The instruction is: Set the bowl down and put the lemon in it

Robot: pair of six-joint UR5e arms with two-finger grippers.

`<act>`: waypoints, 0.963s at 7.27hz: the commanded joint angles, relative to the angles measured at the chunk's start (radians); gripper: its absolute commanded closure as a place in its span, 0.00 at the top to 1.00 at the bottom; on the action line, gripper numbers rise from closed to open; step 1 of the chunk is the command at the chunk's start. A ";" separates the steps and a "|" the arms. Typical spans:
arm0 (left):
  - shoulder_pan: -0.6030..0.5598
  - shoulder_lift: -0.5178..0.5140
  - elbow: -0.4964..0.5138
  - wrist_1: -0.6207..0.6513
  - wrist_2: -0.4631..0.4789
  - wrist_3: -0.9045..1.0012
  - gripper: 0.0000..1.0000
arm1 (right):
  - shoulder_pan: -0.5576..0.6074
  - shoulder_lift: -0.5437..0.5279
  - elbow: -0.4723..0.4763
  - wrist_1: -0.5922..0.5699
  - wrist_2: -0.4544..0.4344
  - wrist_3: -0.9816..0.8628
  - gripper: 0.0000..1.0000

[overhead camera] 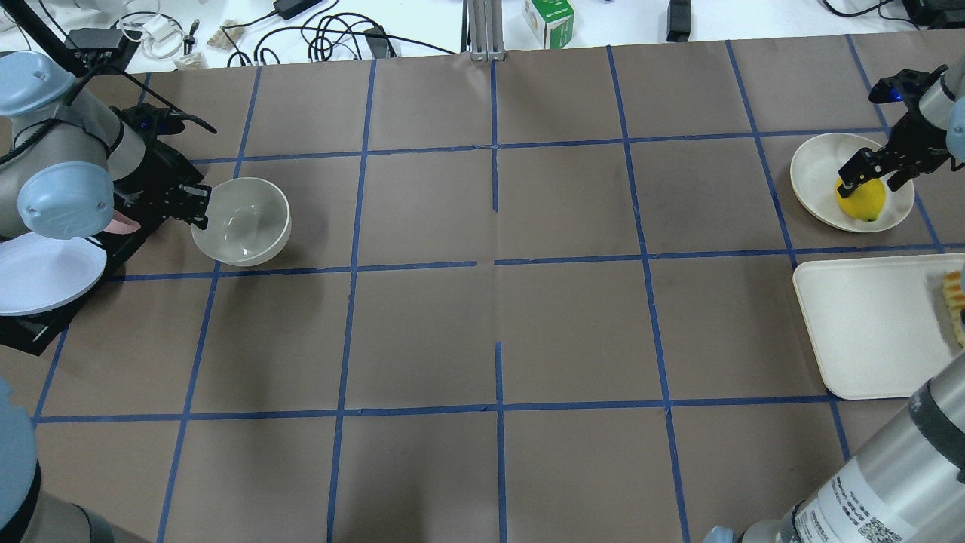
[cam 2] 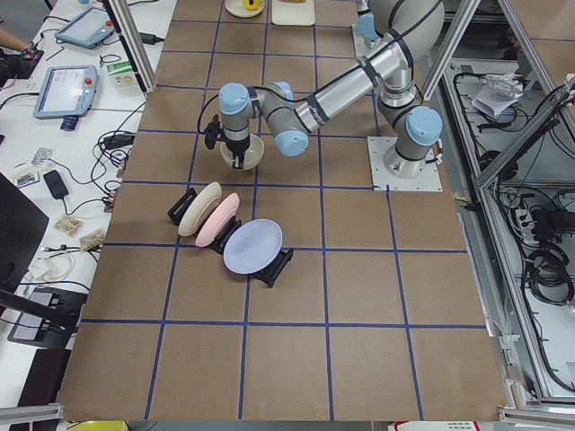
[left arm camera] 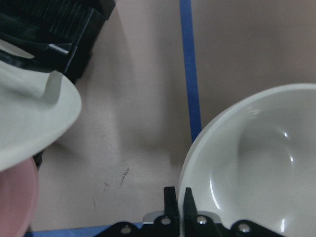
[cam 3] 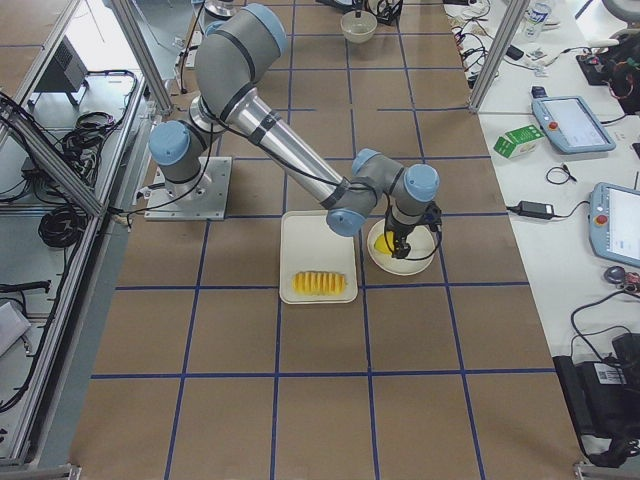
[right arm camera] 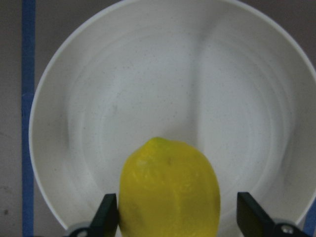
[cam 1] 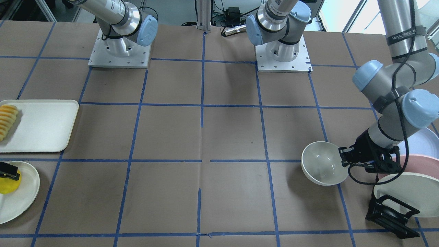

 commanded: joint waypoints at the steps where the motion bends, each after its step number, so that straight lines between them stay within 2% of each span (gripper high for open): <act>1: -0.211 0.037 -0.005 -0.047 -0.038 -0.359 0.00 | 0.000 -0.007 -0.003 0.009 0.008 0.010 0.00; 3: -0.414 0.011 0.003 0.031 -0.032 -0.622 0.00 | 0.000 -0.050 -0.006 0.032 0.005 0.030 0.00; 4: -0.472 0.003 -0.013 0.094 -0.032 -0.714 0.00 | 0.008 -0.094 -0.008 0.079 0.006 0.101 0.00; 6: -0.557 -0.029 -0.032 0.200 -0.026 -0.795 0.00 | 0.060 -0.171 -0.064 0.222 0.012 0.197 0.00; 7: -0.582 -0.038 -0.077 0.209 -0.021 -0.804 0.00 | 0.113 -0.185 -0.098 0.289 0.009 0.265 0.00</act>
